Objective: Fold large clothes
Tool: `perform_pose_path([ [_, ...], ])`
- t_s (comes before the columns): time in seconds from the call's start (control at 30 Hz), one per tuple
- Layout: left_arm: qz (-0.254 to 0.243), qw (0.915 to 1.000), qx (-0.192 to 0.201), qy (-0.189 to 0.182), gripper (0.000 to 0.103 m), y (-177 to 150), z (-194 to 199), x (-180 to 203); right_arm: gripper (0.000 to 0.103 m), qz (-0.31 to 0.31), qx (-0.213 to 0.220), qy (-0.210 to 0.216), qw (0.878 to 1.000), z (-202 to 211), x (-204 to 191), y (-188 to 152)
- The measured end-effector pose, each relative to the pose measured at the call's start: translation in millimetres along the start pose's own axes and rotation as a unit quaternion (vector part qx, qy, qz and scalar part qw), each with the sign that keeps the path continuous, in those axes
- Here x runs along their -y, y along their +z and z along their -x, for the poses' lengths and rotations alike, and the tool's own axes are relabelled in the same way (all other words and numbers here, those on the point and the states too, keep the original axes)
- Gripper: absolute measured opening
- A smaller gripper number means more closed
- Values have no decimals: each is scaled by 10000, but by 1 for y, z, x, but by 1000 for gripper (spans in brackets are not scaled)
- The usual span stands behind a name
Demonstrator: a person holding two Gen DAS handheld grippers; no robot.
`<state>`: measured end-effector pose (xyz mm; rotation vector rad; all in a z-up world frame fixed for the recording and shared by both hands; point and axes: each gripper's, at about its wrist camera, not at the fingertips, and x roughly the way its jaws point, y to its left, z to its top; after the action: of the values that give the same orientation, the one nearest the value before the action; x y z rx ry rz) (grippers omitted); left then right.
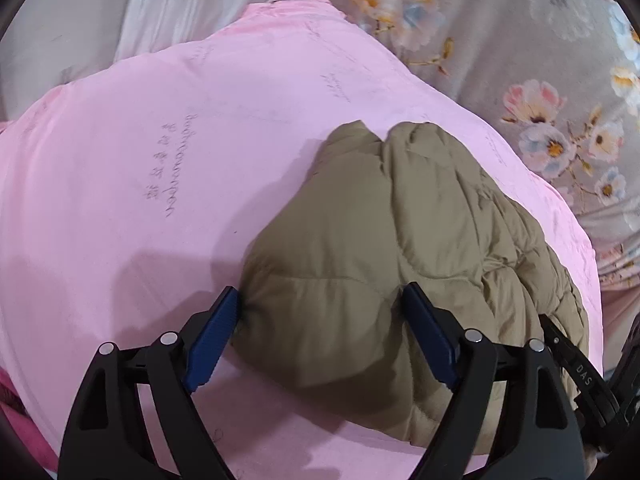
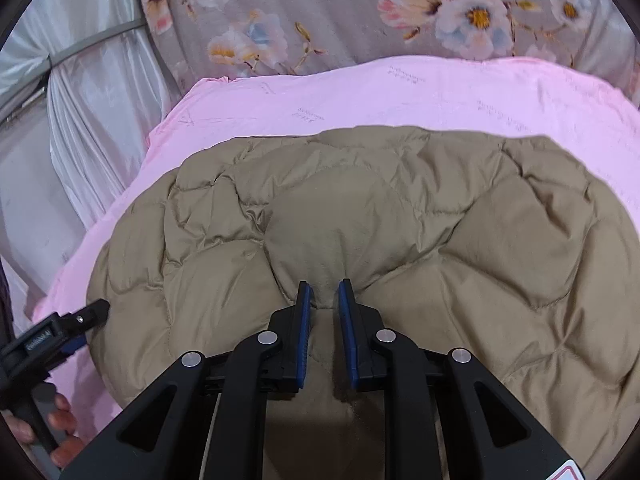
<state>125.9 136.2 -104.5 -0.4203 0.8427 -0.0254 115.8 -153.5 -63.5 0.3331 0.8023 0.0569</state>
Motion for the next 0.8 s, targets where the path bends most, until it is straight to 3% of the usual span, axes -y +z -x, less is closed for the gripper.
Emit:
perform_pose_path([
  [0.17, 459, 9980, -301, -317, 89, -2, -9, -20, 13, -46, -13, 77, 10000, -6, 5, -5],
  [0.27, 341, 9988, -240, -256, 97, -4, -13, -13, 13, -4, 33, 35, 10000, -7, 4, -9],
  [0.4, 327, 9989, -195, -257, 97, 1, -21, -1, 13, -7, 66, 51, 10000, -8, 5, -11],
  [0.47, 337, 9979, -281, -474, 75, 6, -22, 5, 13, 15, 74, 24, 10000, -9, 5, -11],
  [0.5, 338, 9977, -294, -508, 70, 9, -19, 8, 13, 20, 71, 13, 10000, -9, 5, -11],
  [0.57, 242, 9982, -184, -510, 40, 16, -9, 15, 13, 14, 63, -6, 10000, -9, 5, -9],
  [0.63, 44, 9981, -32, -611, 24, 23, 7, 24, 13, 4, 27, -22, 10000, -10, 4, -8],
  [0.8, -615, 9910, 464, -1093, 13, 42, 57, 64, 13, -154, -495, -103, 9986, 2, 4, 5],
])
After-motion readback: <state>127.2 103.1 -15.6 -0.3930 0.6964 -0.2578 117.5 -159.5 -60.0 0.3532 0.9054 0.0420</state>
